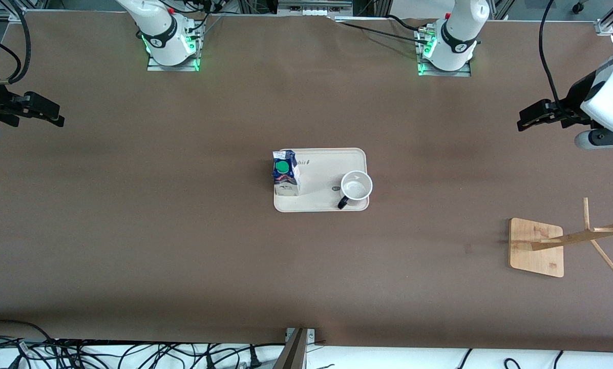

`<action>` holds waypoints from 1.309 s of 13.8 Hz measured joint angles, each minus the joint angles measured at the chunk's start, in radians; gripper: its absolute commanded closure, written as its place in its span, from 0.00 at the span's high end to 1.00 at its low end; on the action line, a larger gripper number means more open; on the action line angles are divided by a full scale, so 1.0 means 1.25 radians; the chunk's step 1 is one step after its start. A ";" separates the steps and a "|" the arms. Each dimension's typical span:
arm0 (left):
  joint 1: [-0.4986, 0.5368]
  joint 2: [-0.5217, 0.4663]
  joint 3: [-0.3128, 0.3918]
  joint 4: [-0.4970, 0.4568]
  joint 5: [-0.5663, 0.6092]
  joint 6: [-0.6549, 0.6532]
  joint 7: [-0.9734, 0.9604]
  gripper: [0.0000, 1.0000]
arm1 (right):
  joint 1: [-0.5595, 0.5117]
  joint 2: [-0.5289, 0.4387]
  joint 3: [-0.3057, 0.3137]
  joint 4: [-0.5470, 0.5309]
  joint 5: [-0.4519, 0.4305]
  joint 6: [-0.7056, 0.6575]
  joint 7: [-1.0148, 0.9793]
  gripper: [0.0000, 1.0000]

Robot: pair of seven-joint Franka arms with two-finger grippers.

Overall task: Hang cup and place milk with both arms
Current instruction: 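Move the left gripper toward the white mug on the tray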

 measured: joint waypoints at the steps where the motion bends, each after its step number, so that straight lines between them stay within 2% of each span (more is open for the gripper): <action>1: 0.000 0.000 0.000 0.000 0.000 0.000 0.000 1.00 | 0.000 0.000 0.000 0.000 0.000 0.000 0.000 1.00; 12: -0.002 0.005 -0.002 0.000 0.000 0.000 0.000 1.00 | 0.000 0.000 0.001 0.001 0.000 0.000 0.000 1.00; 18: -0.020 0.052 -0.004 -0.002 0.000 -0.001 0.000 1.00 | 0.000 0.000 0.001 0.001 0.000 0.000 -0.001 1.00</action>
